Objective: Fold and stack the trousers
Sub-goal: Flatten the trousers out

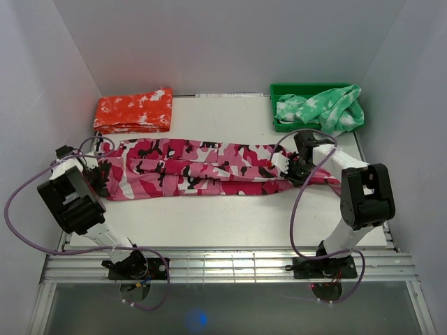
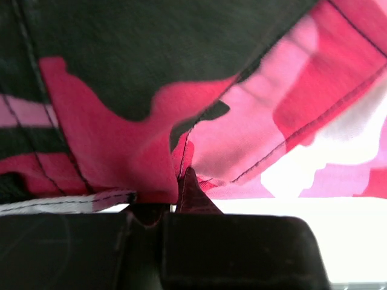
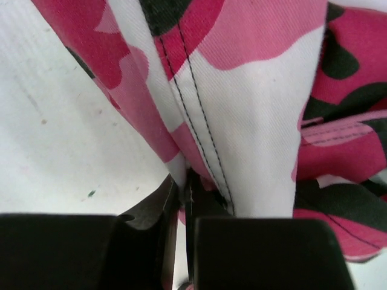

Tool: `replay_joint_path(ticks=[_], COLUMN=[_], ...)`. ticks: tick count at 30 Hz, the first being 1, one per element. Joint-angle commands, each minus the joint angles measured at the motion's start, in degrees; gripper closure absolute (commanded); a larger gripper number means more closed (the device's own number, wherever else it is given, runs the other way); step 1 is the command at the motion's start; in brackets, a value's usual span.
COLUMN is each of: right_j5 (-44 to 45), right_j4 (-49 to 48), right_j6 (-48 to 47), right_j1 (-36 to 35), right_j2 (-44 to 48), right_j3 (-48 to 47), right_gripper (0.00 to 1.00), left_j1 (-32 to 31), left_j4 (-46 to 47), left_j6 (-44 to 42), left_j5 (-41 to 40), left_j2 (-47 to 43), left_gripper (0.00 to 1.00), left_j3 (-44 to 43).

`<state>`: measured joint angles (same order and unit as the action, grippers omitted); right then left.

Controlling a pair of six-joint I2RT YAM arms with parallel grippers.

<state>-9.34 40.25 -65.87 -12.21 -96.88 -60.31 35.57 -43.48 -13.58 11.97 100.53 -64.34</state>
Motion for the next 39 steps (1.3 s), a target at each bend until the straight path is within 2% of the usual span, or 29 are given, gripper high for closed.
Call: replay_joint_path(ticks=[1,6,9,15,20,23,24,26,27,28,29,30,32,34,36,39], right_j5=[0.47,-0.67,-0.24,5.29,9.08,13.64,13.82,12.34,10.85,10.32,9.96,7.17,5.48,5.39,6.61,8.72], right_j4=[7.29,17.92,24.84,33.74,34.81,34.72,34.63,34.63,34.63,34.55,34.63,34.55,34.72,34.72,34.72,34.72], right_j6=[-1.63,-3.91,-6.81,-15.16,-19.46,-22.37,-22.99,-22.91,-22.21,-21.85,-21.50,-20.98,-19.92,-18.52,-19.73,-26.67], right_j1=[1.57,3.77,5.17,7.55,7.90,7.99,8.08,9.38,10.09,11.40,13.50,14.74,18.87,21.86,23.54,26.97], right_j2=[5.29,8.98,12.50,20.76,26.38,29.46,29.82,29.12,28.42,26.33,24.91,22.03,18.59,13.77,11.81,12.15], right_j3=[-1.03,-6.03,-6.05,0.98,9.75,13.20,13.73,11.90,8.75,6.72,4.53,-0.63,-5.75,-10.59,-11.23,-7.90], right_gripper=[0.92,0.92,0.92,0.92,0.92,0.77,0.61,0.44,0.25,0.16,0.04,0.02,0.02,0.03,0.09,0.13], left_j1=[0.46,0.46,0.55,2.22,6.08,8.80,9.16,9.60,9.60,9.52,9.60,9.43,8.64,6.89,2.42,-3.74], left_j4=[-4.84,-16.35,-22.77,-30.86,-33.77,-31.14,-30.87,-30.87,-30.70,-29.91,-30.08,-30.25,-32.36,-34.03,-33.86,-29.65], left_j6=[-6.71,-13.46,-18.04,-30.52,-37.38,-40.11,-41.34,-42.57,-43.19,-43.19,-42.85,-40.67,-37.76,-33.21,-30.90,-25.54], left_j5=[-4.86,-3.79,-5.98,-13.79,-17.50,-20.48,-21.10,-19.37,-18.48,-17.43,-14.28,-12.34,-4.37,-0.99,1.04,1.13], left_j2=[-6.74,-7.54,-8.86,-12.72,-13.34,-12.91,-12.29,-12.11,-12.37,-12.46,-12.20,-11.77,-9.66,-7.99,-7.89,-9.04], left_gripper=[1.00,1.00,1.00,1.00,1.00,1.00,0.70,0.45,0.24,0.15,0.13,0.13,0.12,0.11,0.11,0.11], left_j3=[-0.52,-10.18,-11.34,-10.81,-7.48,-5.28,-4.40,-5.27,-7.10,-8.51,-10.35,-15.50,-21.15,-26.25,-26.19,-21.55])
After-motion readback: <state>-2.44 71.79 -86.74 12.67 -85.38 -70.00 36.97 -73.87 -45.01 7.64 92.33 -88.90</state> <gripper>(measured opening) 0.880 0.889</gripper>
